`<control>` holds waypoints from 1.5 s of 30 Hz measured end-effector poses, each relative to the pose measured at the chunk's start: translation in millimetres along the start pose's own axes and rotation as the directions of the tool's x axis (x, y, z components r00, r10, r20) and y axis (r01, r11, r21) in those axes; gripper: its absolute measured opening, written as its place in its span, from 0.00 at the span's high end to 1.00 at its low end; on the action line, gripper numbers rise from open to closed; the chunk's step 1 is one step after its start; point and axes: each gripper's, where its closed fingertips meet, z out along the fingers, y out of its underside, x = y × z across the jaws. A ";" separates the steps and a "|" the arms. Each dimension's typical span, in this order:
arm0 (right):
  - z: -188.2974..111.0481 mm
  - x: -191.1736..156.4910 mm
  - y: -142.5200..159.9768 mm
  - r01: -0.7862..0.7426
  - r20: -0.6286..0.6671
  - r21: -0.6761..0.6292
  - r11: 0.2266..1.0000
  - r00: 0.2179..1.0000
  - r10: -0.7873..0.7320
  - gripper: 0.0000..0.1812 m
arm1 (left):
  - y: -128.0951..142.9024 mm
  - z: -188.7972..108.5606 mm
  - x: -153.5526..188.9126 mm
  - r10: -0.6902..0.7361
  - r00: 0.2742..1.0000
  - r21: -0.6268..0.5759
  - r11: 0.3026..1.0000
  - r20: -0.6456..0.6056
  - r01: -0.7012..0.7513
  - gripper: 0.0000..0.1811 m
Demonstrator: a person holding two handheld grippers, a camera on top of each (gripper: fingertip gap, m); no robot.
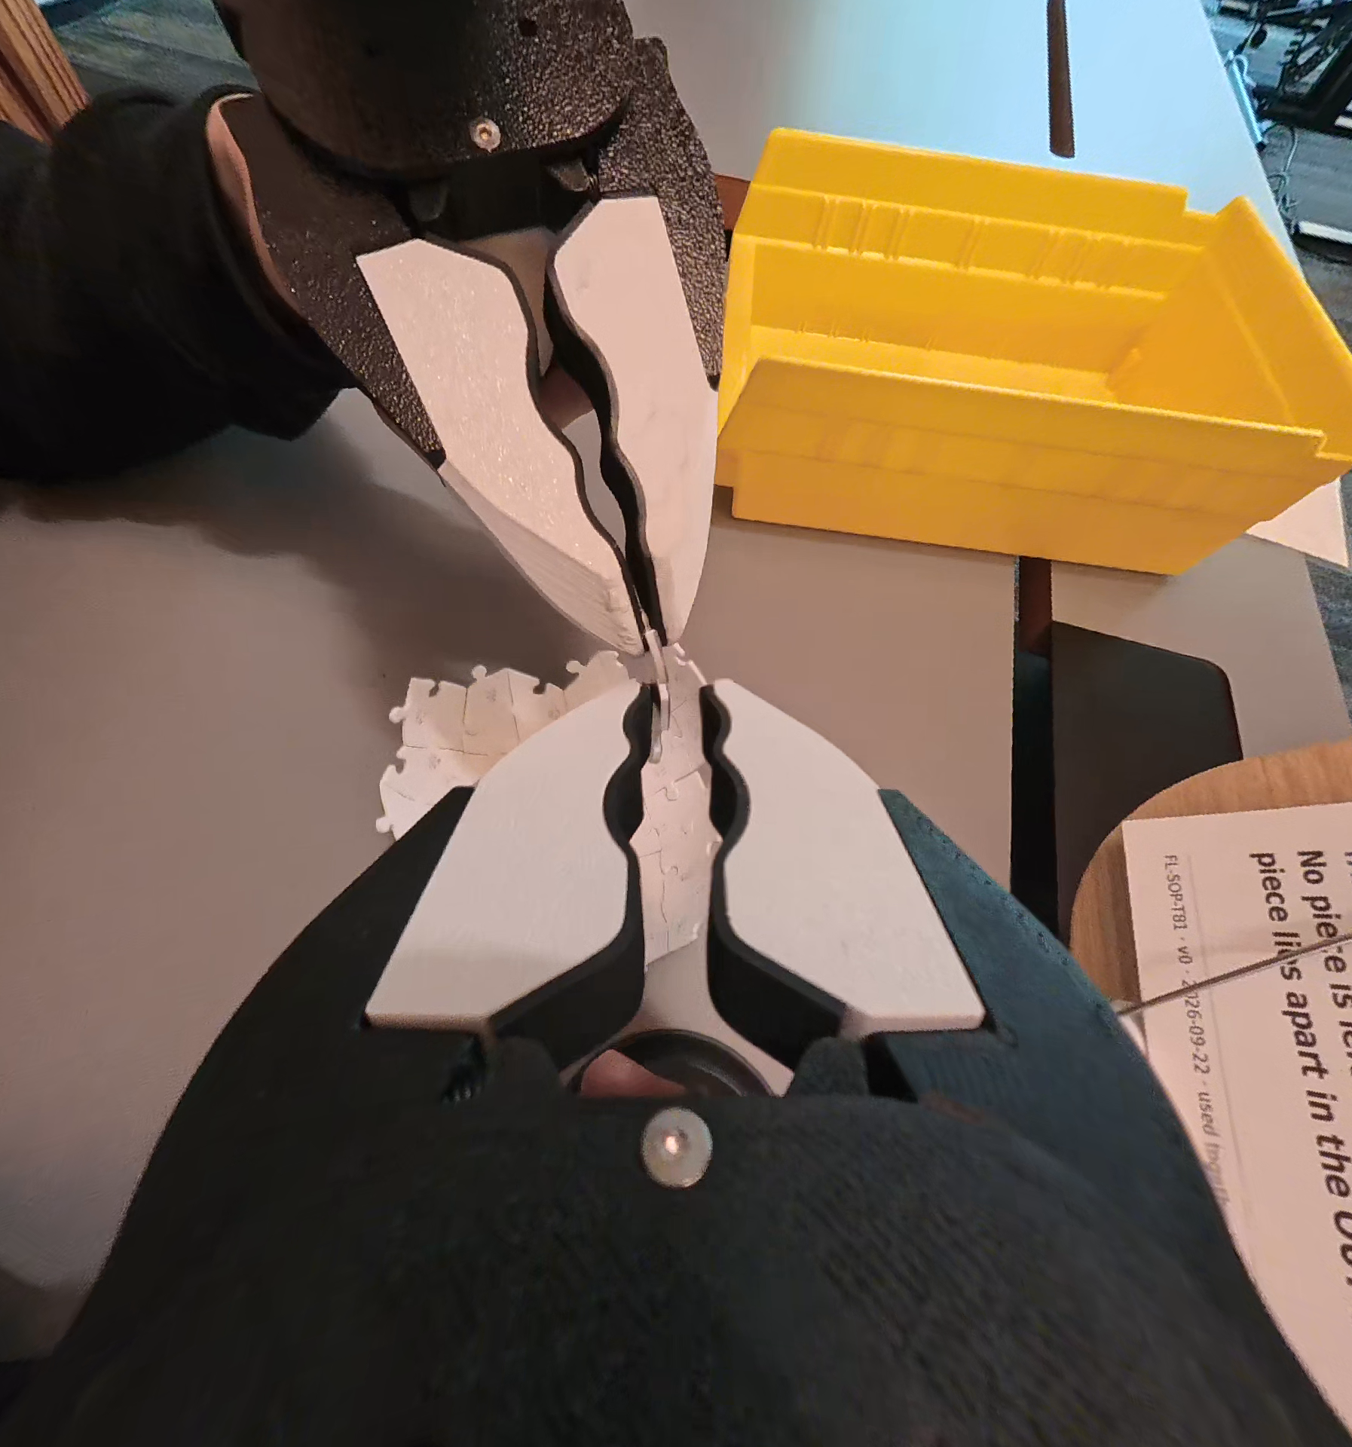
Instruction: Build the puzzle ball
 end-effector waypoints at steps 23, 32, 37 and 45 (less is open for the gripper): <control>-0.8 -3.5 2.1 0.043 0.041 0.000 0.999 0.998 -0.043 0.99 | 12.6 2.5 -1.4 0.077 0.996 -0.072 0.995 0.035 -0.075 0.99; -2.9 6.5 -5.2 0.049 -0.040 0.065 0.997 0.998 -0.047 0.99 | 6.4 -3.3 -6.6 -0.010 1.000 -0.024 1.000 0.015 0.011 1.00; 3.2 3.1 -2.4 0.087 -0.030 0.033 0.996 0.996 -0.086 0.99 | 10.5 -1.3 -6.6 -0.001 1.000 -0.046 0.999 0.014 0.002 1.00; 0.0 2.6 2.7 0.055 -0.002 -0.008 0.998 0.998 -0.055 0.99 | 6.5 -7.3 -11.7 0.028 0.998 -0.023 0.999 0.060 -0.027 1.00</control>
